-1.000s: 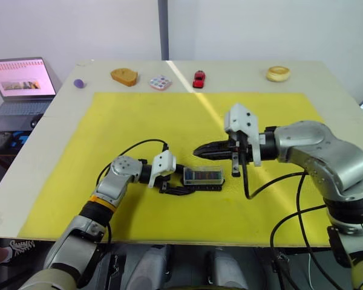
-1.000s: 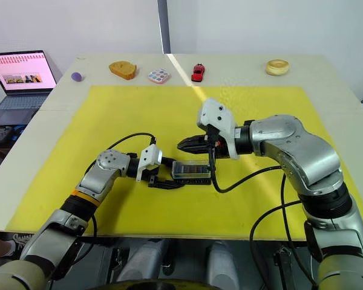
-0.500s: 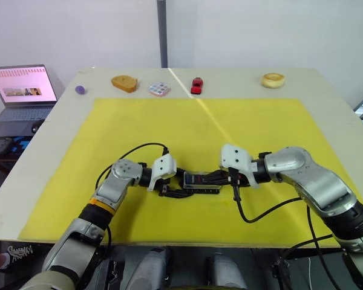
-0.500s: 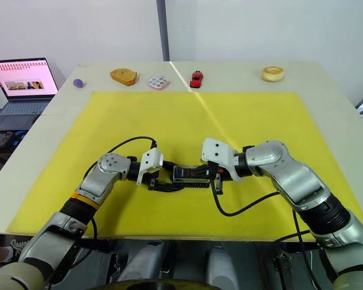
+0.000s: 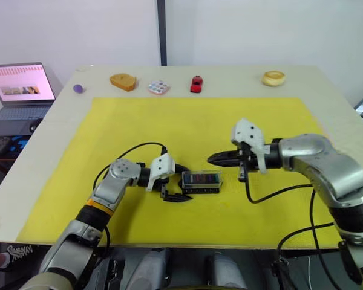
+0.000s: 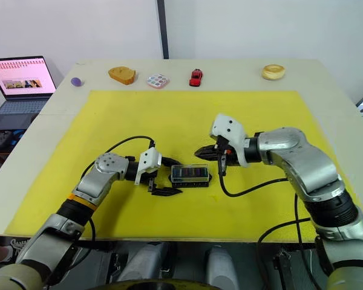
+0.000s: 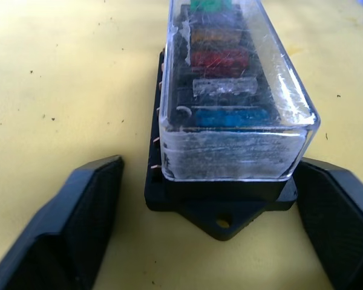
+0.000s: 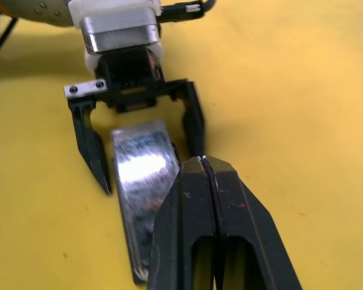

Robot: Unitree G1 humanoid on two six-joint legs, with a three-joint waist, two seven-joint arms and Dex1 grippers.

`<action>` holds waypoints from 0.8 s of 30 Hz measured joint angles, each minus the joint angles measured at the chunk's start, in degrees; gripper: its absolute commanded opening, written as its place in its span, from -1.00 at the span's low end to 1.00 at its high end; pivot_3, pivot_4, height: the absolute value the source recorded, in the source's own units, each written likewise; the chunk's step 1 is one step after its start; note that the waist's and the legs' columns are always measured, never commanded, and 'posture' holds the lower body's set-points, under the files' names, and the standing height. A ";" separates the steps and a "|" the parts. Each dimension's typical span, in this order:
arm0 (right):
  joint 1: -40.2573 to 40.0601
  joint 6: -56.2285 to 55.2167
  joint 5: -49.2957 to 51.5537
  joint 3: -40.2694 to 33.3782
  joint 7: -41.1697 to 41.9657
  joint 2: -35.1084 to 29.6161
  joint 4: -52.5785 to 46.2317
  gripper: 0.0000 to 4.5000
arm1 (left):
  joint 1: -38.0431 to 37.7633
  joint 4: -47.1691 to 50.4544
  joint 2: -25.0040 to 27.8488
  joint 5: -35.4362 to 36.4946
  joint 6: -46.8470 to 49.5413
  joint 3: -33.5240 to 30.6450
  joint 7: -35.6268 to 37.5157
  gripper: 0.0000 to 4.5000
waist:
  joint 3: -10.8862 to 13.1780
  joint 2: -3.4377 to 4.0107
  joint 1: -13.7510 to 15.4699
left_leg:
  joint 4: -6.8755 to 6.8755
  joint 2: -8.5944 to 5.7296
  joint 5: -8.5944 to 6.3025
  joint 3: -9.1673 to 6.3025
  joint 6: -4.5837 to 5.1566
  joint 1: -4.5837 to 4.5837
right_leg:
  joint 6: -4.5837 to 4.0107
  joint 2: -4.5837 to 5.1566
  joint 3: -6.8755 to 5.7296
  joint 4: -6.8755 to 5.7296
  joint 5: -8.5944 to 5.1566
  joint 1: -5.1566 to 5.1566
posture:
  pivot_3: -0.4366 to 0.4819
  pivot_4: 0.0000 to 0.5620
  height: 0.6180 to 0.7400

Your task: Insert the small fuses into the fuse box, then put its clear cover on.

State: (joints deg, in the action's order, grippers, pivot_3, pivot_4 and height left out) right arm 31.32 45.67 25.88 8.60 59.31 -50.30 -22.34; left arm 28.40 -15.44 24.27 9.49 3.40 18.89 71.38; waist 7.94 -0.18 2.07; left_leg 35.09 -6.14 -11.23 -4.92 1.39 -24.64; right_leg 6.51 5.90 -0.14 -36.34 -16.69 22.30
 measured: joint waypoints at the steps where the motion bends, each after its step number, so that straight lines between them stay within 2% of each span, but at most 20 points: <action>1: -0.40 -0.72 -0.35 -0.37 0.93 -2.19 -0.40 -0.75 | -0.68 1.80 1.66 0.30 0.69 -0.16 0.39 1.00 | 0.03 0.00 -0.35 | -0.02 0.02 0.00 0.01 0.00 -0.05 | 0.01 -0.01 0.01 0.00 0.00 0.07 | -0.05 -0.47 1.00; 2: -0.86 -1.48 -0.86 -0.87 1.87 -4.42 -0.53 -0.62 | -1.51 3.92 3.91 0.94 1.89 -0.67 0.95 1.00 | 0.05 -0.02 -1.05 | -0.09 0.03 0.00 0.01 0.00 -0.07 | 0.01 -0.01 0.01 0.00 0.01 0.12 | -0.05 -0.47 1.00; 5: -2.45 -3.45 -1.16 -2.93 4.63 -9.05 -0.40 0.07 | -3.81 9.67 9.78 3.47 7.16 -3.49 2.12 1.00 | 0.27 0.16 -2.20 | -0.25 0.04 0.04 0.03 0.06 -0.11 | 0.06 -0.01 0.03 -0.02 0.03 0.14 | -0.05 -0.47 1.00; 9: -4.68 -5.97 -0.95 -6.58 9.43 -15.69 0.09 0.94 | -8.61 20.80 18.28 9.57 16.42 -10.59 2.36 1.00 | 0.93 0.46 -2.84 | -0.16 0.05 0.09 0.02 0.11 -0.56 | 0.16 -0.01 0.02 -0.13 0.09 0.49 | -0.05 -0.47 1.00; 13: -8.91 -7.31 -0.30 -11.39 13.37 -20.76 0.22 0.98 | -12.87 30.43 26.26 16.37 25.10 -19.36 1.88 1.00 | 1.13 0.53 -2.58 | -0.02 0.00 0.10 0.03 0.11 -0.80 | 0.22 0.02 0.01 -0.18 0.13 0.86 | -0.05 -0.47 1.00; 17: -14.96 -9.24 -0.76 -18.23 16.42 -25.03 1.44 0.98 | -18.42 36.81 32.30 19.89 29.75 -28.00 0.80 1.00 | 1.24 0.58 -2.25 | -0.01 0.00 0.08 0.06 0.10 -0.76 | -0.01 0.05 0.02 -0.15 0.04 0.84 | -0.05 -0.47 1.00; 24: -20.39 -11.84 -2.43 -24.75 18.05 -26.65 4.90 0.98 | -27.45 42.73 36.55 24.98 35.54 -42.50 0.51 1.00 | 1.40 0.71 -2.43 | 0.00 0.04 0.02 0.13 -0.03 -0.74 | -0.09 0.06 0.03 -0.15 0.05 0.86 | -0.05 -0.47 1.00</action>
State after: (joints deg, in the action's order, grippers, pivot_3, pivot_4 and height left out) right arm 10.93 33.83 23.45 -16.15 77.36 -76.94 -17.45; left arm 0.95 27.29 60.81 34.47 38.94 -23.61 71.89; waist 9.34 0.53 -0.37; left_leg 35.10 -6.09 -11.21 -4.79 1.36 -25.38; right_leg 6.43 5.95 -0.11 -36.49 -16.64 23.16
